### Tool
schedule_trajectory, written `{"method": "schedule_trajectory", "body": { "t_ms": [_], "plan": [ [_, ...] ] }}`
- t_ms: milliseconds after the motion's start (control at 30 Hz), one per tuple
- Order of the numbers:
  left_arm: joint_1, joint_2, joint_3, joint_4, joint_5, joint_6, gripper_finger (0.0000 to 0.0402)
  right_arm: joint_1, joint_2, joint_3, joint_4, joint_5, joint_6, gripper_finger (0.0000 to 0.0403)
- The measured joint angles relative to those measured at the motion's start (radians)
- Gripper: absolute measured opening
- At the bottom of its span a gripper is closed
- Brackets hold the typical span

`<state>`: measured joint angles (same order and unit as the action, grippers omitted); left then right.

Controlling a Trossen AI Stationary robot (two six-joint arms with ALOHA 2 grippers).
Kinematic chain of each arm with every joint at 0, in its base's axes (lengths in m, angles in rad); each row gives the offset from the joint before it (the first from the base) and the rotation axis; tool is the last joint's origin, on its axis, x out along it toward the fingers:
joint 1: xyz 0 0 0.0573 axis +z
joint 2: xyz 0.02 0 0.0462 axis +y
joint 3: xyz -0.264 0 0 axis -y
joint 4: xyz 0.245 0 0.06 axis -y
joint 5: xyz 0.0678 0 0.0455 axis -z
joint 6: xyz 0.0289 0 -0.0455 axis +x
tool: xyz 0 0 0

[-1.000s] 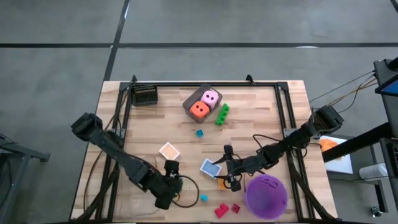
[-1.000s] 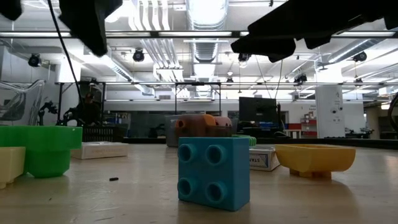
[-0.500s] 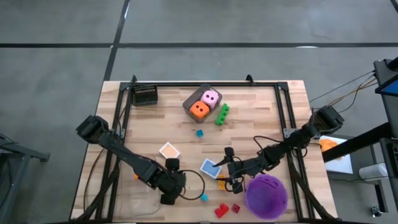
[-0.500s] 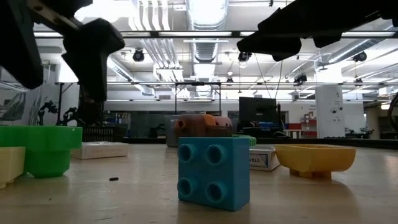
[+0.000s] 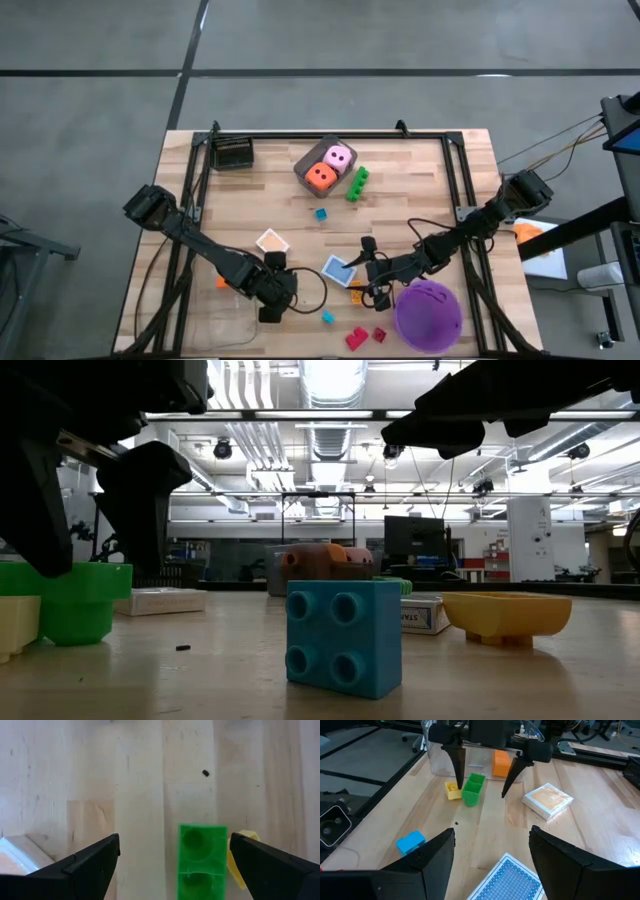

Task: Pick & Place Toys
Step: Put the green game piece into the transparent bin

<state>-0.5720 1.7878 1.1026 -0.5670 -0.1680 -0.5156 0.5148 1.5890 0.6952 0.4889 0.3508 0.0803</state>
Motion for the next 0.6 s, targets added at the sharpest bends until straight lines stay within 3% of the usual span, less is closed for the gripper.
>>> {"method": "schedule_trajectory", "body": {
  "t_ms": [233, 600],
  "plan": [
    [0.01, 0.0, -0.017, 0.01, 0.0, -0.013, 0.037, 0.0, 0.0, 0.0, 0.0, 0.0, 0.0, 0.0249],
    [0.014, 0.0, -0.024, 0.012, 0.012, -0.006, 0.0265, 0.0, 0.0, 0.0, 0.0, 0.0, 0.0, 0.0249]
  ]
}}
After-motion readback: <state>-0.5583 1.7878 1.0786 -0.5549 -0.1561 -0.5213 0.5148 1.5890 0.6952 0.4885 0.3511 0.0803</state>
